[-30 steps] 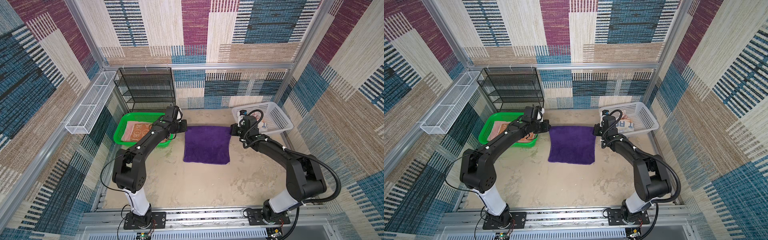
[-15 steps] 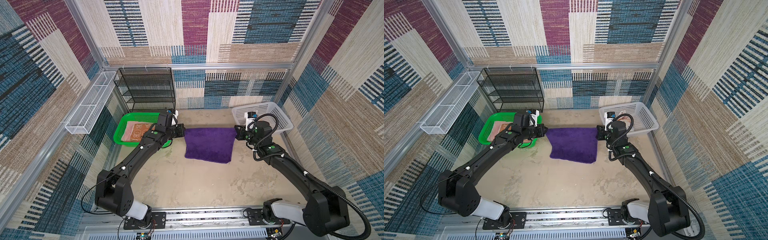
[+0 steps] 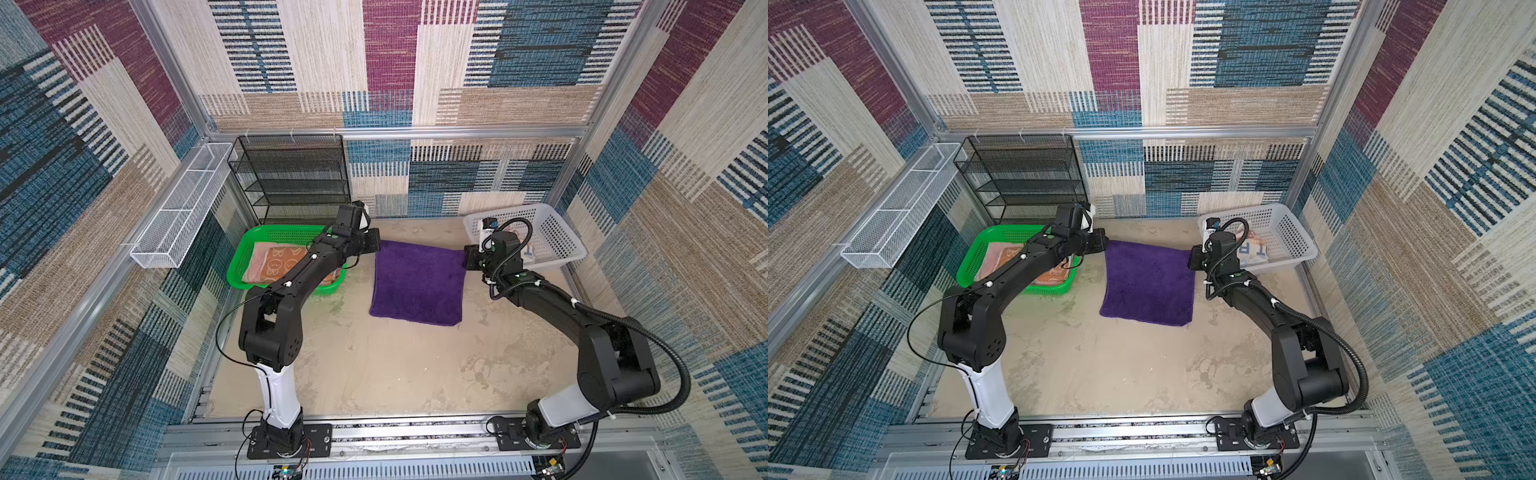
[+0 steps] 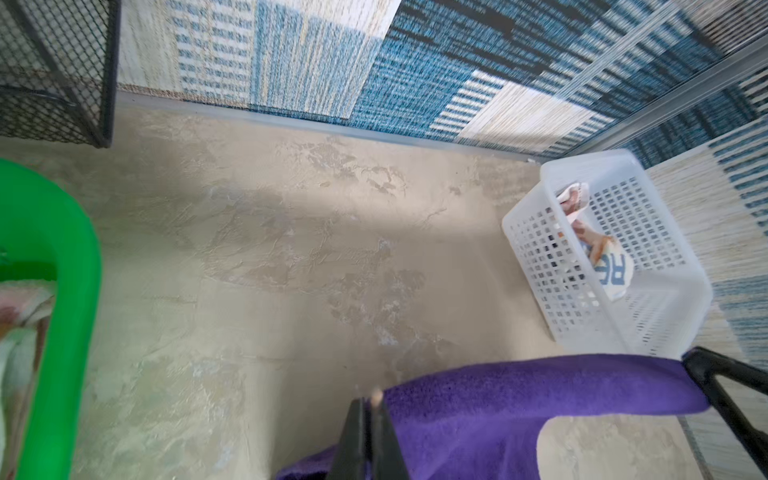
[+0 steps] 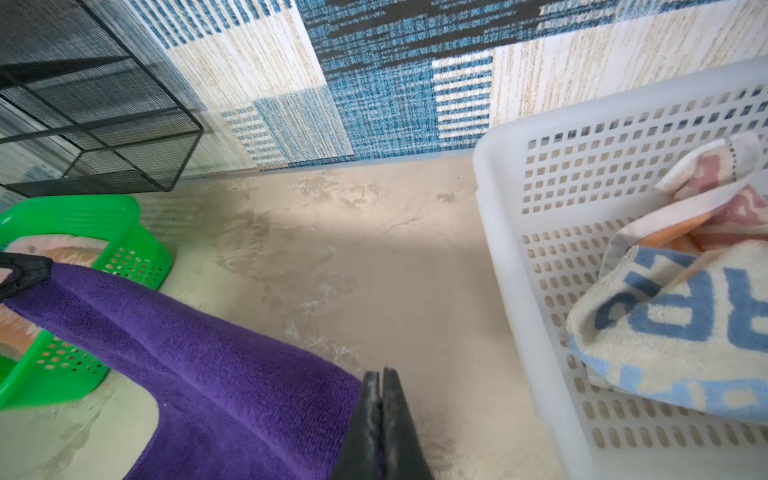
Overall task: Fold and stack the towels
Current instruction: 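Fold the grasped edge toward the robot over the towel with both grippers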
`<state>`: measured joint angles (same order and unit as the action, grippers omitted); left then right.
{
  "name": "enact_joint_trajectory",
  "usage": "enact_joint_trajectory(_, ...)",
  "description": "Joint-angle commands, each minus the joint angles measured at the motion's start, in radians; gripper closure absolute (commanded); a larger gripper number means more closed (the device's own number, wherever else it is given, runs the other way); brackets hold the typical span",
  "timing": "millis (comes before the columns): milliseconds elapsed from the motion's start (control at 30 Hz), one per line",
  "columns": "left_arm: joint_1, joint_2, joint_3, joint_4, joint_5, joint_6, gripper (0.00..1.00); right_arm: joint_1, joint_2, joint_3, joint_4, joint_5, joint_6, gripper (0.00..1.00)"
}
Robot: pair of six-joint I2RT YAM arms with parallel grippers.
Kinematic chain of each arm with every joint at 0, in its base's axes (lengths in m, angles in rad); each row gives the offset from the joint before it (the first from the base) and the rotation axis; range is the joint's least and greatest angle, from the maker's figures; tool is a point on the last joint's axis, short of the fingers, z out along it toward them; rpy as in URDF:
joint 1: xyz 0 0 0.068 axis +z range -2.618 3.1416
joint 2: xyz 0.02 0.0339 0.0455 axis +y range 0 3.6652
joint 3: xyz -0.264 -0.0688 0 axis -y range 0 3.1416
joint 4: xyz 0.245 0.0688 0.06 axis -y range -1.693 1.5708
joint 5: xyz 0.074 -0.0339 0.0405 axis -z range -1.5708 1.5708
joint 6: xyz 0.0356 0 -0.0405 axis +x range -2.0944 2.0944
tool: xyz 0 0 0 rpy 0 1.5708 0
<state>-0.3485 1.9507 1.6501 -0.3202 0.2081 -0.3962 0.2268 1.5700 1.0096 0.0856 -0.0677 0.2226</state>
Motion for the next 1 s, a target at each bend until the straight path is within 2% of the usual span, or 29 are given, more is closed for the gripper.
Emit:
enact_joint_trajectory(0, 0.005, 0.062, 0.064, -0.058, -0.006, 0.037, 1.00, -0.003, 0.048, 0.029, 0.047, 0.010, -0.023, 1.00)
enact_joint_trajectory(133, 0.005, 0.050, 0.026, -0.054, 0.017, 0.044, 1.00, -0.003, 0.050, 0.006, 0.043, -0.003, -0.044, 1.00)
enact_joint_trajectory(367, 0.004, -0.087, -0.156, -0.019, 0.044, 0.034, 1.00, -0.003, -0.099, -0.128, 0.028, -0.022, -0.041, 1.00)
enact_joint_trajectory(667, -0.006, -0.234, -0.368, -0.016, 0.039, -0.006, 1.00, 0.005, -0.318, -0.340, -0.033, -0.128, 0.070, 1.00)
enact_joint_trajectory(867, -0.022, -0.264, -0.463, 0.001, 0.041, -0.027, 1.00, 0.022, -0.412, -0.476, -0.057, -0.158, 0.125, 1.00)
enact_joint_trajectory(967, -0.036, -0.253, -0.493, 0.015, 0.037, -0.036, 1.00, 0.023, -0.413, -0.523, -0.049, -0.175, 0.147, 1.00)
